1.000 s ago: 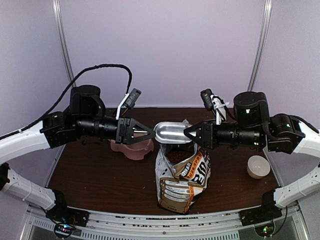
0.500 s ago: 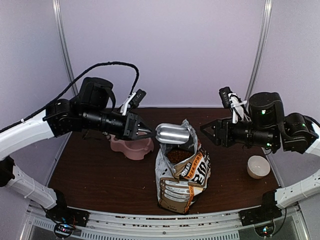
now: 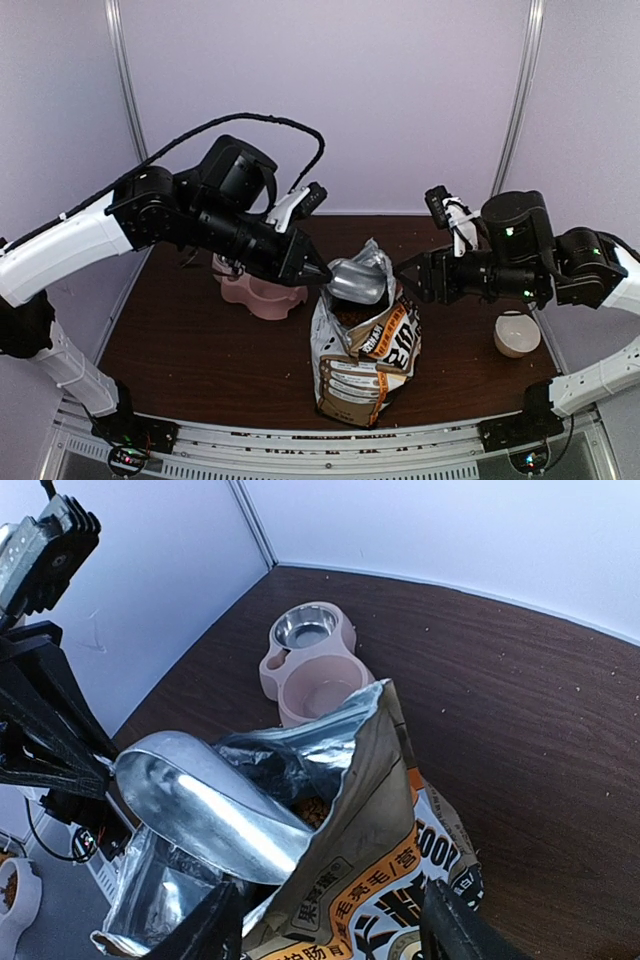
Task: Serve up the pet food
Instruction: Insert the spatula into the pet food bag.
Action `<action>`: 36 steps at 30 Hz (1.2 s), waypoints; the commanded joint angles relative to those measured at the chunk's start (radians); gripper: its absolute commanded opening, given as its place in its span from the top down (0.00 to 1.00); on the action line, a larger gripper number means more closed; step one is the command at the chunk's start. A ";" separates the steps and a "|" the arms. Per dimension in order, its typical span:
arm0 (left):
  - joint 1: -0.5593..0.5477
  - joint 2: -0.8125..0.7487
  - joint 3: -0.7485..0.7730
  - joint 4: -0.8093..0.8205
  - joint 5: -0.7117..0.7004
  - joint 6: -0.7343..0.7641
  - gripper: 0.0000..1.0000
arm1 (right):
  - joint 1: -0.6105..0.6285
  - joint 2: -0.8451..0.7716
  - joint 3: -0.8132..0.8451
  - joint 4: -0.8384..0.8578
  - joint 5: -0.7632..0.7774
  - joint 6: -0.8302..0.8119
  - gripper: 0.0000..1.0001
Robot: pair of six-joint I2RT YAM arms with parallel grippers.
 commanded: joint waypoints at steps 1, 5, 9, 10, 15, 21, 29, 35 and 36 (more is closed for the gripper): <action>-0.028 0.041 0.067 -0.073 -0.097 0.040 1.00 | -0.003 0.046 0.002 0.016 -0.039 -0.008 0.40; -0.060 0.094 0.135 -0.133 -0.169 0.053 1.00 | -0.004 0.107 0.019 -0.017 0.013 -0.013 0.42; -0.085 0.171 0.194 -0.194 -0.262 0.059 1.00 | -0.004 0.202 0.056 -0.060 0.081 -0.018 0.48; -0.085 0.185 0.185 -0.194 -0.277 0.055 1.00 | -0.004 0.218 0.054 -0.067 0.102 -0.014 0.55; -0.086 0.256 0.171 -0.256 -0.399 0.035 1.00 | -0.003 0.246 0.017 -0.069 0.165 0.027 0.95; -0.098 0.296 0.195 -0.317 -0.550 -0.002 1.00 | -0.002 0.215 -0.032 -0.017 0.162 0.047 1.00; -0.108 0.387 0.132 -0.337 -0.493 -0.046 1.00 | -0.003 0.206 -0.067 0.031 0.137 0.058 1.00; -0.103 0.416 -0.026 -0.121 -0.301 -0.026 1.00 | -0.003 0.179 -0.101 0.067 0.128 0.069 1.00; -0.100 0.419 -0.048 -0.058 -0.238 -0.023 1.00 | -0.002 0.173 -0.102 0.069 0.129 0.070 1.00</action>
